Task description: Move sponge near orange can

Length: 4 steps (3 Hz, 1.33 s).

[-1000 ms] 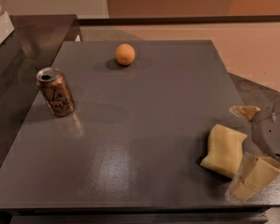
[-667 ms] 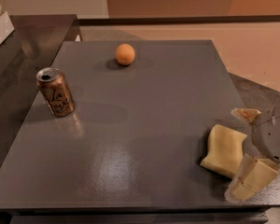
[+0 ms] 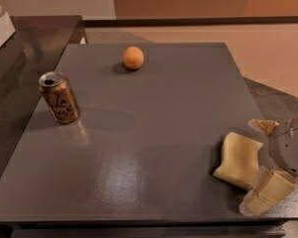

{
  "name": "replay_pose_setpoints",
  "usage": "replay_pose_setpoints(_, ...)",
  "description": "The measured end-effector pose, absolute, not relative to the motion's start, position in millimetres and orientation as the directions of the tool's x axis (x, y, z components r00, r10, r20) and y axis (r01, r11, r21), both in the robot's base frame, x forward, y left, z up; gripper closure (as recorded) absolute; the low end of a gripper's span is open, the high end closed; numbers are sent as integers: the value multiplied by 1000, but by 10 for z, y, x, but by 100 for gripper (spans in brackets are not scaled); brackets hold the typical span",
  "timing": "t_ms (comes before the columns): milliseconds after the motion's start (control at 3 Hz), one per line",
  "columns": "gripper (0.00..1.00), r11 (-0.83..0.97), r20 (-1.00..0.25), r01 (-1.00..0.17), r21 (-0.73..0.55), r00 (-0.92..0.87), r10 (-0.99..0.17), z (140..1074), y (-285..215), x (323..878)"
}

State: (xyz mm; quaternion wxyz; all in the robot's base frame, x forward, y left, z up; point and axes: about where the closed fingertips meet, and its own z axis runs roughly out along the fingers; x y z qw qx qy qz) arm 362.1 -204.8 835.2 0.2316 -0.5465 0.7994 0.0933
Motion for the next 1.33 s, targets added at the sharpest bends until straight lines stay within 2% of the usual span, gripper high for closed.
replay_pose_setpoints(333,18,394,-471,-914,-95,-307,-827,8312,-2078,3620)
replay_pose_setpoints(1000,64,406,-474,-910,-84,-322,-820,8362,-2065,3659)
replay_pose_setpoints(1333,88,382,-487,-919,-94,-292,-823,8589,-1831,3802)
